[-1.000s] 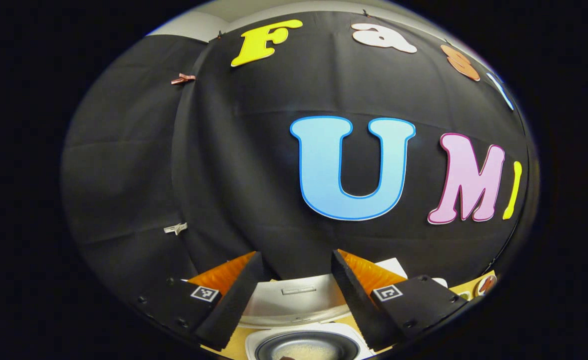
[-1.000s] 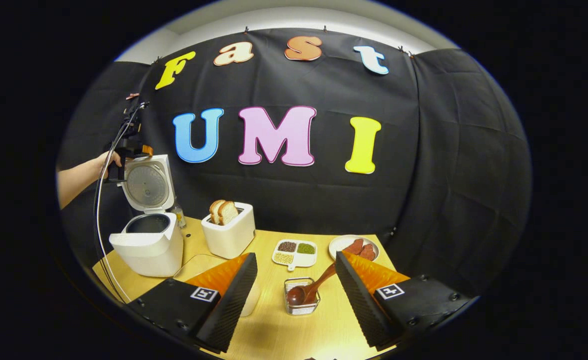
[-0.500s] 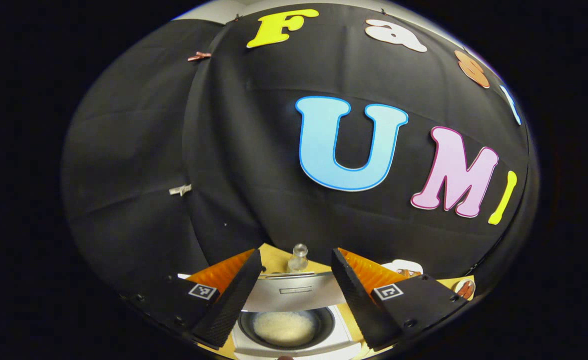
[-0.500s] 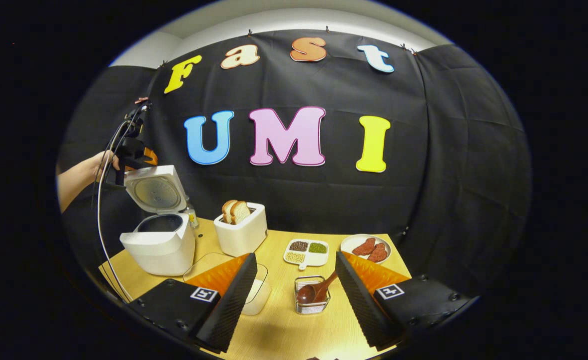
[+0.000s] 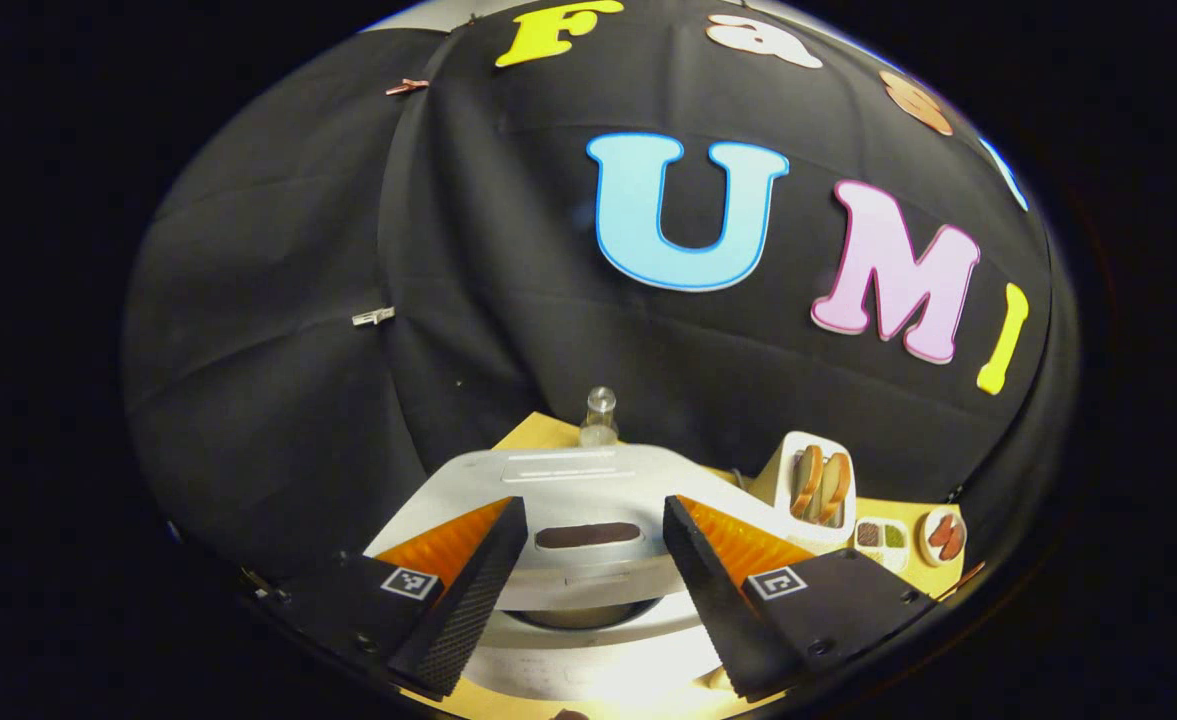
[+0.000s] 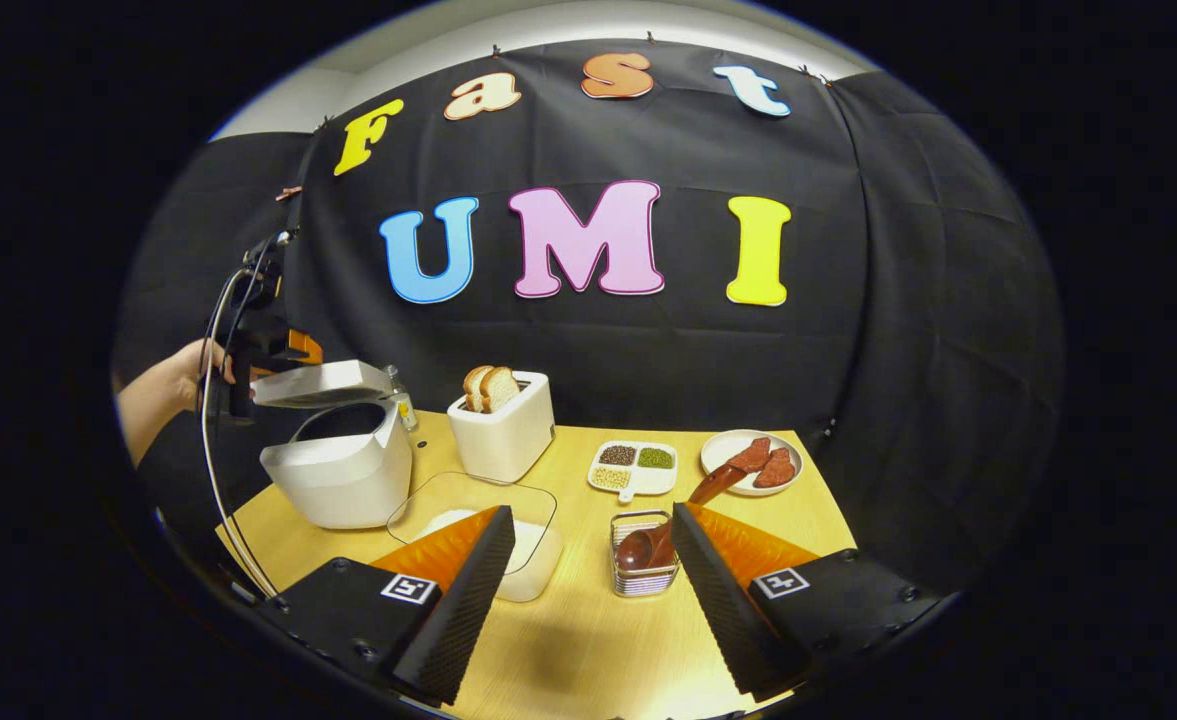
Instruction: Close the left gripper, press the button to open the rice cooker; take a wooden spoon from the chopstick holder with the right hand, scoop a spoonful of rice and pour it into the rice cooker, then put the wooden spoon back into the chopstick holder.
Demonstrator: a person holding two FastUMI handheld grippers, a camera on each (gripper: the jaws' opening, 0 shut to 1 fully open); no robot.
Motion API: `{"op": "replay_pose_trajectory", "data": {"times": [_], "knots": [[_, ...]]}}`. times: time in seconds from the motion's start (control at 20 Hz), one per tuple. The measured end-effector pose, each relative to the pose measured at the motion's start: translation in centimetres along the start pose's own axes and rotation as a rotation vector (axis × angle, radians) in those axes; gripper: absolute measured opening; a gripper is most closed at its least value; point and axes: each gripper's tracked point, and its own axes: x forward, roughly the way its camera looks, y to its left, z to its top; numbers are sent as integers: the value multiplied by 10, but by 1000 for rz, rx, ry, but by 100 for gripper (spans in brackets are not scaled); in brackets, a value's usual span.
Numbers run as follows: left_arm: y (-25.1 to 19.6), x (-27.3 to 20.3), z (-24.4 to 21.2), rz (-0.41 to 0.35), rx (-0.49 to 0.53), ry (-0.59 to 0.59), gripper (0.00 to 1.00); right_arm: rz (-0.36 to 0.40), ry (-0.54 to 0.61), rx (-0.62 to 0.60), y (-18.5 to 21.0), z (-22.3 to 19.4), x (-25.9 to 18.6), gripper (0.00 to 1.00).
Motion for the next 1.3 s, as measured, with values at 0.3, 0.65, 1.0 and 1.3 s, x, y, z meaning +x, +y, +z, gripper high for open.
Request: {"op": "replay_pose_trajectory", "data": {"times": [0.3, 0.65, 1.0, 1.3], "knots": [[-9, 17, -60, 14, 50, 81, 99, -17, 6, 1, -3, -8, -2, 98], [-15, 24, -95, -26, 167, 106, 99, 1, 51, 32, 9, -29, -4, 99], [-17, 0, -82, -103, 224, 99, 98, -16, 67, 37, 16, -45, -18, 99], [-33, -106, -17, -175, 253, -172, 95, -59, -34, -7, 12, 9, -11, 99]]}}
